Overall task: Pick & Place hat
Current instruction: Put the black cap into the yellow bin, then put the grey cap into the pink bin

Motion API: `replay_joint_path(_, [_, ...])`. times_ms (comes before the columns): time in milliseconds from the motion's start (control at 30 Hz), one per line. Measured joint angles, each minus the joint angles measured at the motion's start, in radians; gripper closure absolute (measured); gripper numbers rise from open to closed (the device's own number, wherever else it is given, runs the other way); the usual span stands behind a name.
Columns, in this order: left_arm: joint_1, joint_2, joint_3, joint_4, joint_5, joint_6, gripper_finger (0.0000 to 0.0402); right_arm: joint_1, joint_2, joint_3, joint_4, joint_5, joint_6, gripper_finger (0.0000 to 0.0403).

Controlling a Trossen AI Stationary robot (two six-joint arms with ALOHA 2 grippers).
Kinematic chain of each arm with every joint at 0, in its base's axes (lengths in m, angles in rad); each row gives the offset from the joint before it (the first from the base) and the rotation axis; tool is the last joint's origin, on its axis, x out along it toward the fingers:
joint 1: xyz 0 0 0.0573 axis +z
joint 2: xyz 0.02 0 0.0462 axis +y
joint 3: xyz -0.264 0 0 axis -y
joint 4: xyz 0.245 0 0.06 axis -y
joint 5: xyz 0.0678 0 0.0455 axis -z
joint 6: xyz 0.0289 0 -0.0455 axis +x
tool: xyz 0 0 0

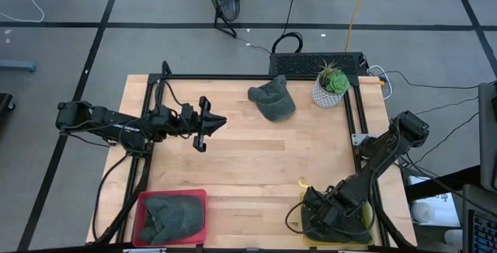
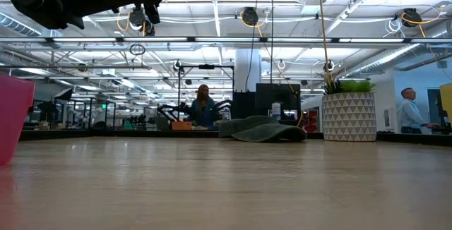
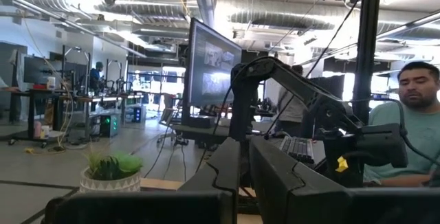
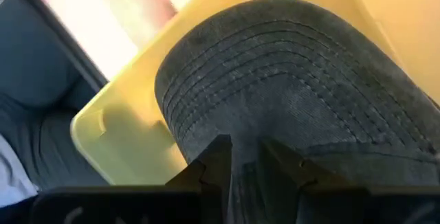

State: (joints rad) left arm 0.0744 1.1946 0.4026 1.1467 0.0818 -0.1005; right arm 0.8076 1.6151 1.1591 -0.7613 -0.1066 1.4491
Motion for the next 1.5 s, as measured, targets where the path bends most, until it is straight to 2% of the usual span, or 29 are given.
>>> replay_joint_path(400, [0.004,0.000,0.000,-0.008,0.001,-0.011,0.0364,0.004,-0.004,-0.094,0.062,-0.013,0.057,0.0345])
replay_joint_path(767, [0.004,0.000,0.000,-0.014,-0.004,-0.009,0.0364,0.005,-0.112,0.028,-0.135,0.097,0.106,0.0345])
replay_joint_path(900, [0.004,0.000,0.000,-0.017,-0.004,-0.008,0.0364,0.026,-0.123,0.083,-0.229,0.053,0.155,0.0345])
replay_joint_path(1200, [0.004,0.000,0.000,-0.021,-0.005,-0.007,0.0364,0.111,-0.117,0.093,-0.236,-0.056,0.246,0.0345])
replay_joint_path(1367, [0.004,0.000,0.000,-0.021,-0.006,-0.006,0.0364,0.138,-0.117,0.093,-0.282,0.023,0.282,0.0347])
replay_joint_path(1500, [0.004,0.000,0.000,-0.021,-0.006,-0.007,0.0364,0.126,-0.119,0.093,-0.297,0.237,0.221,0.0356])
